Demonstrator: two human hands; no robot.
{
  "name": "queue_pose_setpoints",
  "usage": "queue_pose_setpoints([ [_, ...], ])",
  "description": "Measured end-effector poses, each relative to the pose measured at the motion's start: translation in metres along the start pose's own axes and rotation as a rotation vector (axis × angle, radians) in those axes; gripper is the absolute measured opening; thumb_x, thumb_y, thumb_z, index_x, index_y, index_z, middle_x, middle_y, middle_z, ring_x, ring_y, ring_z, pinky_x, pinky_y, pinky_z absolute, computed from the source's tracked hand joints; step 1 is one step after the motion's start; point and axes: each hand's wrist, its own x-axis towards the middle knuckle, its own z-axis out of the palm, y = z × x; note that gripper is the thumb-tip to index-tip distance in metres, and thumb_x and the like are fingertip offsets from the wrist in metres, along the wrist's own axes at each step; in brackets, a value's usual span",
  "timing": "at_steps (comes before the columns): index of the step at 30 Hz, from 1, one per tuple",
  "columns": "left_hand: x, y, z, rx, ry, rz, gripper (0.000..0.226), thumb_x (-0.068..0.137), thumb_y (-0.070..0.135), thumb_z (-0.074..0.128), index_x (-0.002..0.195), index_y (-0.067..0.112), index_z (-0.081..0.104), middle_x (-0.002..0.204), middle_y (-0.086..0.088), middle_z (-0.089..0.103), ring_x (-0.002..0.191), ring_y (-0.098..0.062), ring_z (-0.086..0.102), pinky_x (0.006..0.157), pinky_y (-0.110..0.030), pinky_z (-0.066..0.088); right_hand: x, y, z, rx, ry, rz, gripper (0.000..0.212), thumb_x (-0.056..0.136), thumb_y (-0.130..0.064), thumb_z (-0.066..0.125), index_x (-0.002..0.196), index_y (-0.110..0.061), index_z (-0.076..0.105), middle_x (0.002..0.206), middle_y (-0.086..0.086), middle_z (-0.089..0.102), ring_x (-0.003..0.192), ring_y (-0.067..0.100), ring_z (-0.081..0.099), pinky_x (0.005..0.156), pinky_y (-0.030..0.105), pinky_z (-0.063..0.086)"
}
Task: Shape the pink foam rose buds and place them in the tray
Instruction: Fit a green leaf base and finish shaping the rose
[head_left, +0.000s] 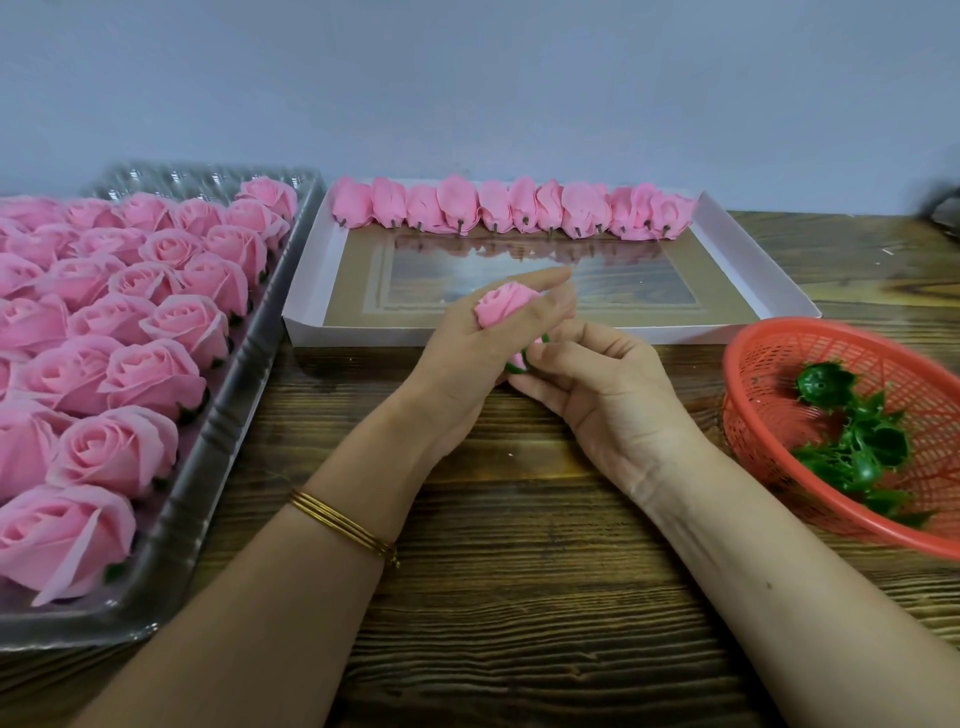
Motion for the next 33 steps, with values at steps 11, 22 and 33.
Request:
queue_pose_setpoints([
  [11,0.0012,-0.0093,0.0053,-0.014,-0.003,0.012,0.044,0.054,0.033,0.087,0.092,0.016,0.071,0.095,-0.012,0.071,0.104,-0.03,0.065,0.103,-0.052,0.047,0.0007,-0.0032,0.0008,0.187,0.112,-0.068,0.04,0.068,0.003,0.064,0.107,0.009,0.058,0.095,0.023,0.065,0.076,0.021,0.068,0.074,0.027,0.059],
  [22,-0.0009,-0.0028,-0.0012,-0.124,-0.181,-0.003,0.008,0.073,0.028,0.075,0.078,0.023,0.079,0.087,0.004,0.075,0.09,-0.009,0.07,0.078,-0.022,0.054,0.0005,-0.0018,0.0008,0.144,-0.025,0.014,0.075,0.068,0.007,0.064,0.135,0.02,0.036,0.128,0.036,0.055,0.116,0.041,0.06,0.093,0.043,0.054],
  [33,-0.0009,-0.0039,0.0002,-0.108,-0.104,0.037,0.018,0.068,0.017,0.081,0.069,0.009,0.065,0.088,0.001,0.066,0.087,-0.012,0.067,0.076,-0.023,0.054,0.0029,-0.0018,-0.001,0.09,-0.099,0.046,0.078,0.065,0.01,0.063,0.138,0.011,0.036,0.125,0.028,0.061,0.115,0.036,0.062,0.091,0.042,0.055],
])
